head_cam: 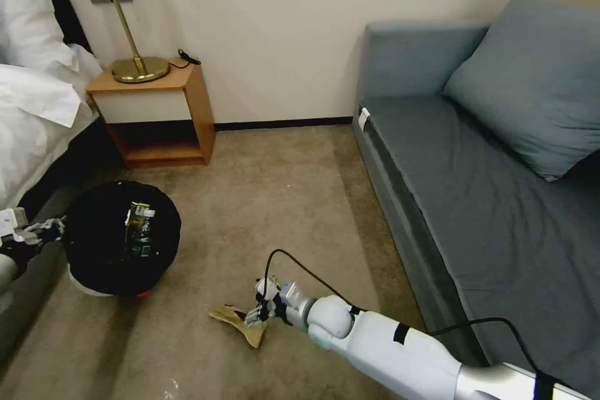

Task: Pick up the trash bin, then pick up the garbage on the floor and place it into the trash bin.

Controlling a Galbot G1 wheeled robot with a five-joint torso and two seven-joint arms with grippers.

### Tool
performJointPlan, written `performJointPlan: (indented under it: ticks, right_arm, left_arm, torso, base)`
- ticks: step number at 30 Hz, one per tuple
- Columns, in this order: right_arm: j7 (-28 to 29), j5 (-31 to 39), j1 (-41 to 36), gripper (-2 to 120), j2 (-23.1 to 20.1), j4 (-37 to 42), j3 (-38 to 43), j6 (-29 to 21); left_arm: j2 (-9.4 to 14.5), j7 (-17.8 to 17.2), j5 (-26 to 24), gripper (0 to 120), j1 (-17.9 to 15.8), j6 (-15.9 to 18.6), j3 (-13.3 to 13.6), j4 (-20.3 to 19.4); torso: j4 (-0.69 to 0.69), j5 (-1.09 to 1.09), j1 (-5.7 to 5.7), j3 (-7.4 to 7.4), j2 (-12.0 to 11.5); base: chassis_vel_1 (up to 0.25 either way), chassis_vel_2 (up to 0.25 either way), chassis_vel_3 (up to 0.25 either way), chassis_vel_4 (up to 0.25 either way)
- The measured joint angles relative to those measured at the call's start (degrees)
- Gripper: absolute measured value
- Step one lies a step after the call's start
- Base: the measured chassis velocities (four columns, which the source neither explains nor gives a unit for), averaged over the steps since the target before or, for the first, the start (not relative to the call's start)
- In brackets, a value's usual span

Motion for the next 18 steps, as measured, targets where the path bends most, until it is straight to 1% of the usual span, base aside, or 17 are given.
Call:
performJointPlan:
  ticks: [6,8,11,12,14,15,16,18]
  right_arm:
    - [0.7,1.6,-0.9,100,1.9,-2.2,-0.5,-1.2]
    - [0.8,1.7,-1.0,100,3.8,-4.5,-0.1,-1.4]
    - [0.9,1.6,-1.0,99,5.1,-6.7,0.2,-1.4]
    - [1.0,1.5,-1.0,96,5.7,-7.6,0.3,-1.4]
    - [1.1,0.9,-1.0,85,7.2,-10.3,0.7,-0.8]
    - [1.1,0.9,-1.0,85,7.2,-10.3,0.7,-0.8]
    - [1.0,0.8,-1.0,82,7.4,-10.8,0.8,-0.8]
    - [0.5,-0.1,-1.0,71,8.0,-12.8,0.6,-0.4]
  left_arm:
    - [-0.3,0.0,0.1,4,-0.4,0.0,0.4,0.0]
    - [-0.3,0.0,0.2,4,-0.6,0.0,0.5,0.0]
    - [-0.3,0.1,0.2,4,-0.6,0.0,0.5,0.0]
    - [-0.3,0.1,0.2,4,-0.6,0.0,0.5,0.0]
    - [-0.5,0.1,0.2,4,-0.6,0.0,0.4,0.0]
    - [-0.5,0.1,0.2,4,-0.6,0.0,0.4,0.0]
    - [-0.6,0.2,0.2,4,-0.5,0.0,0.4,0.0]
    - [-0.8,0.3,0.3,4,-0.2,0.0,0.2,-0.1]
  torso:
    - [-0.01,0.0,0.0,0.0,0.0]
    - [-0.01,0.0,0.0,0.0,0.0]
    - [0.0,0.0,0.0,0.0,0.0]
    - [0.0,0.0,0.0,0.0,0.0]
    - [0.0,0.0,0.0,0.0,0.0]
    - [0.0,0.0,0.0,0.0,0.0]
    - [0.0,0.0,0.0,0.0,0.0]
    - [0.0,0.0,0.0,0.0,0.0]
  base:
    - [0.0,0.0,0.0,0.0]
    - [0.0,0.0,0.0,0.0]
    - [0.0,0.0,0.0,0.0]
    - [0.0,0.0,0.0,0.0]
    - [0.0,0.0,0.0,0.0]
    - [0.0,0.0,0.0,0.0]
    - [0.0,0.0,0.0,0.0]
    - [0.0,0.0,0.0,0.0]
